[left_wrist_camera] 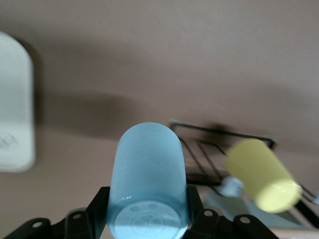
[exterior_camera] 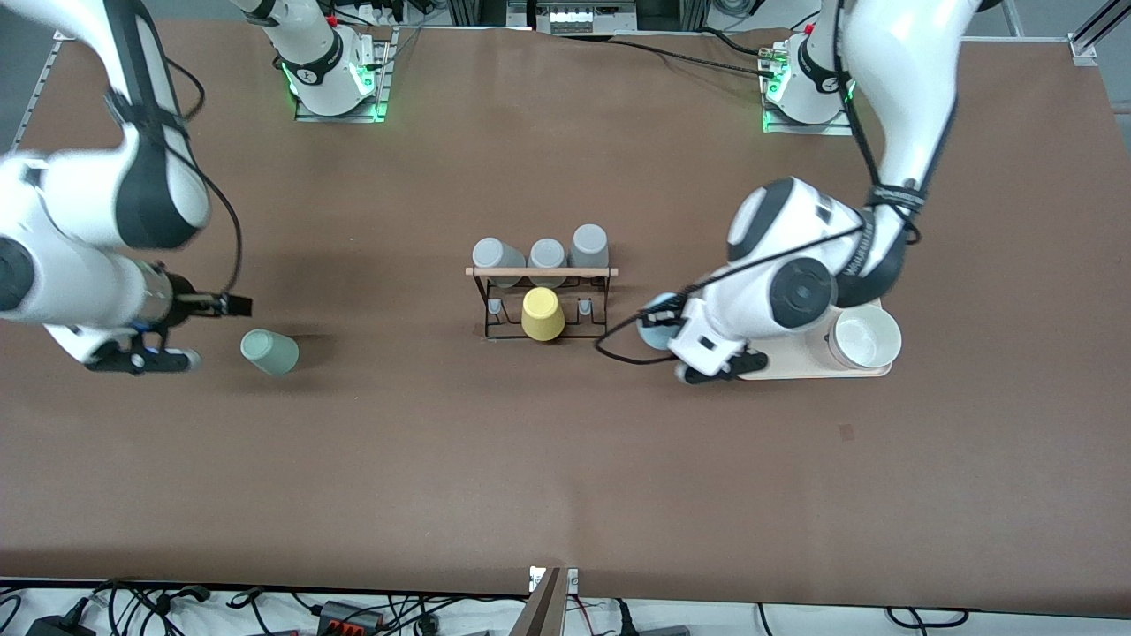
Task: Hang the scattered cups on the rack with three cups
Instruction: 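Carry the blue cup to the rack while the right gripper grasps the mint cup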
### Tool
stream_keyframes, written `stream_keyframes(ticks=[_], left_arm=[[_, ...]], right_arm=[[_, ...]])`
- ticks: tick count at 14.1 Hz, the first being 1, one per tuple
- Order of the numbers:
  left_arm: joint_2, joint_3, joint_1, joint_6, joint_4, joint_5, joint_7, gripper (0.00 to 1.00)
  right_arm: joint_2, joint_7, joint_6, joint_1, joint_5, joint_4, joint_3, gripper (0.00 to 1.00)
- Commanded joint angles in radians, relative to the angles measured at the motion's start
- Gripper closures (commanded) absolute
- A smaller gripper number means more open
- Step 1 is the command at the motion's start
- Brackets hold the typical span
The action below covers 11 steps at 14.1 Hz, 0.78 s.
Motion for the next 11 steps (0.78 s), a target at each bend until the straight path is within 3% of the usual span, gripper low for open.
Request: stream_keyframes(ticks=[1, 11], left_arm=[[0.006, 0.006, -0.014, -0.018, 0.051, -0.063, -0.091, 0.99], [0.043, 0.008, -0.092, 0.045, 0.074, -0.086, -0.154, 0.99]], right_arm=[[0.061, -0.044, 0.043, -0.023, -0.017, 0.013, 0.004, 0.00], [0.084, -0.124, 0.325, -0.067, 0.004, -0.185, 0.011, 0.00]])
